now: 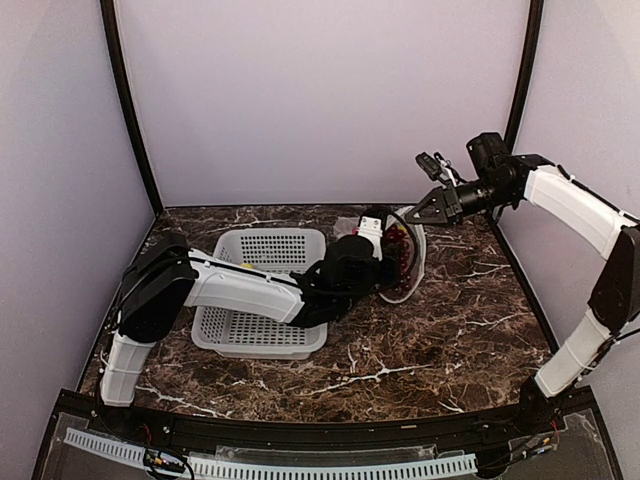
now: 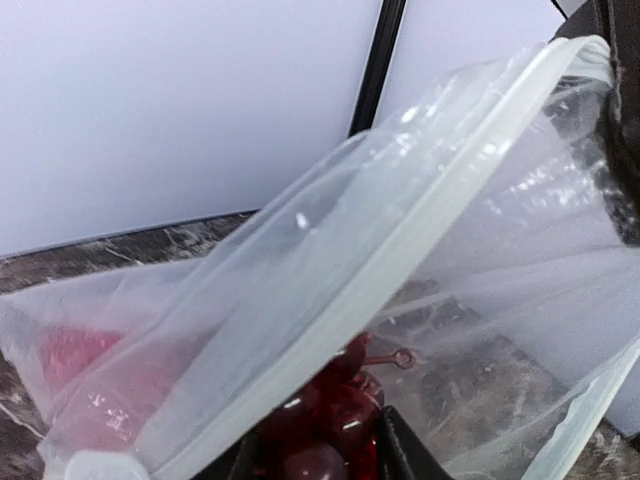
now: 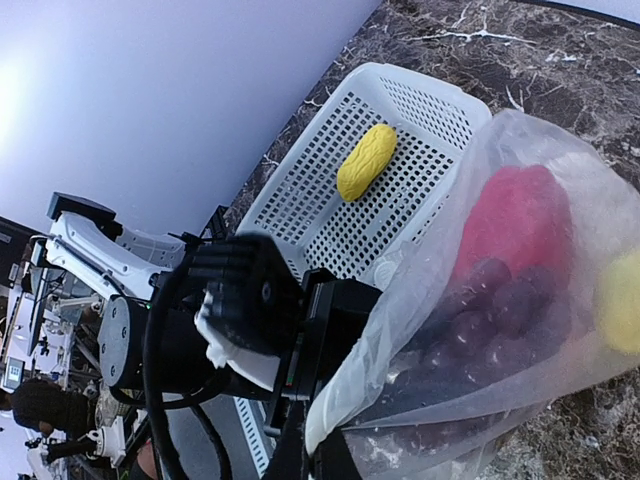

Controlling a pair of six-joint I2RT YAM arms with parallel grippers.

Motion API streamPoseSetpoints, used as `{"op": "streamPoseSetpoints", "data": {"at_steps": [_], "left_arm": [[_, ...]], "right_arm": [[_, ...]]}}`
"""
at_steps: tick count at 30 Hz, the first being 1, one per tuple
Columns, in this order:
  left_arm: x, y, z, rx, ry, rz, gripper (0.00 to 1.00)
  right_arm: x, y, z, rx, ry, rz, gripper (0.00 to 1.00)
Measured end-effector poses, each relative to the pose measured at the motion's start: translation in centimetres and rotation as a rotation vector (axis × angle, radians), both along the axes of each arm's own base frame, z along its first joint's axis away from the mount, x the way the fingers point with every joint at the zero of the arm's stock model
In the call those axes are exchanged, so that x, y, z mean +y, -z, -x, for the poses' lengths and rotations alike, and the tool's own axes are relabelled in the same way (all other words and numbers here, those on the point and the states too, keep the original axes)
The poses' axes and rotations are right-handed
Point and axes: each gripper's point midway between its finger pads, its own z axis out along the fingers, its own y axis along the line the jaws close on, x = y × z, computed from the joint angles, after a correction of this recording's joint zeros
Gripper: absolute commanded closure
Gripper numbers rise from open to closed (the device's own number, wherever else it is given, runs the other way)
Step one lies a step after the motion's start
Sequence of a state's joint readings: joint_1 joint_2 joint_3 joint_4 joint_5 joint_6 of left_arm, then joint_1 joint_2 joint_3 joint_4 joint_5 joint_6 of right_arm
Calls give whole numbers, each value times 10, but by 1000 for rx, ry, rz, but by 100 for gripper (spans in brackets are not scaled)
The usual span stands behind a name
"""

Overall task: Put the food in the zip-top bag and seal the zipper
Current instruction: Place the fake fruit in the zipper food storage bag.

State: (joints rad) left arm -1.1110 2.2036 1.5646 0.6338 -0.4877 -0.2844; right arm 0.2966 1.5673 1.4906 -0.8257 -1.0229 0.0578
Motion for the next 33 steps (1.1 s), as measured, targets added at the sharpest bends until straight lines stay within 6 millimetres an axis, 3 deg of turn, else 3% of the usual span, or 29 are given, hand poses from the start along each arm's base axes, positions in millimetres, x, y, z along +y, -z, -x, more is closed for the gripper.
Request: {"op": "streamPoseSetpoints", "data": {"at_steps": [5, 10, 17, 21, 26, 29, 33], "left_arm": [[-15, -2, 17, 19, 137, 7, 35], [-14, -35, 36, 18, 226, 1, 20], [8, -95, 57, -27, 263, 1, 17], [42, -103, 83, -18, 263, 2, 17], [80, -72, 103, 120, 193, 29, 32], [88, -30, 104, 237, 147, 36, 39], [86, 28, 105, 359, 114, 12, 39]], "right_arm": [[0, 4, -4, 17, 7, 14, 100], [3, 3, -10, 22, 4, 6, 100], [0, -2, -15, 41, 2, -28, 100], [-1, -2, -16, 62, 5, -44, 100], [-3, 7, -18, 94, 7, -76, 100], [-3, 11, -20, 121, 3, -94, 100], [-2, 17, -25, 148, 0, -109, 100]]}}
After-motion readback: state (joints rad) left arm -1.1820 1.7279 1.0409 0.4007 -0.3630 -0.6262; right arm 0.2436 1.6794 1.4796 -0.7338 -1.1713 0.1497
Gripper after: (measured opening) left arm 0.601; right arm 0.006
